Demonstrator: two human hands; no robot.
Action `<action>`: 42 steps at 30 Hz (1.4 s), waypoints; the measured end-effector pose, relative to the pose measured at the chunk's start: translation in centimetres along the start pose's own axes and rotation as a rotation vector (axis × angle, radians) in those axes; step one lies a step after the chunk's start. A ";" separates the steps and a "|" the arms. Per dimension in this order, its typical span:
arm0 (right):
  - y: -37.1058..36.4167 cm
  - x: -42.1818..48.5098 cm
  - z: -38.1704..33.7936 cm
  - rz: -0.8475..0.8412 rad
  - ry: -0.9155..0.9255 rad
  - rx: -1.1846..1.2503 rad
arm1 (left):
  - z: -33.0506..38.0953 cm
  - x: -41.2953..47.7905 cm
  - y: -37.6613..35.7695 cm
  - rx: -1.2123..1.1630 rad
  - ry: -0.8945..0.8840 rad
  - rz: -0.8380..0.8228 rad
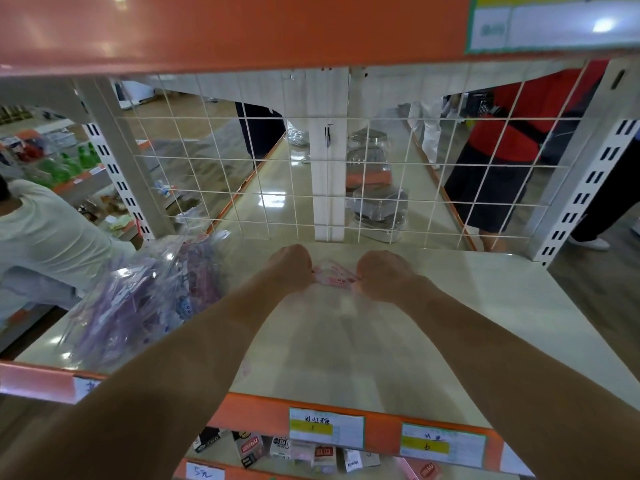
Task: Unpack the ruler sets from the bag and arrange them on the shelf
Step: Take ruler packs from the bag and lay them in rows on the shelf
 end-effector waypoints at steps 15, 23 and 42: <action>0.2 0.9 -0.1 0.013 -0.035 0.013 | 0.7 0.9 -0.5 0.015 0.045 0.020; 0.4 0.9 -0.4 -0.007 -0.018 -0.034 | 0.8 0.3 0.3 0.062 0.007 0.014; -3.7 -2.1 -15.9 -0.203 0.299 0.227 | -13.7 -9.1 9.5 0.103 0.079 -0.008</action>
Point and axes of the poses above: each hand's wrist, its own x-axis towards the middle knuckle, its own y-axis out of the back of the hand, z = x × y, the point moved 1 cm from there along x, towards the middle knuckle, and after that the axes turned 15 degrees about x, right-handed, at the moved point
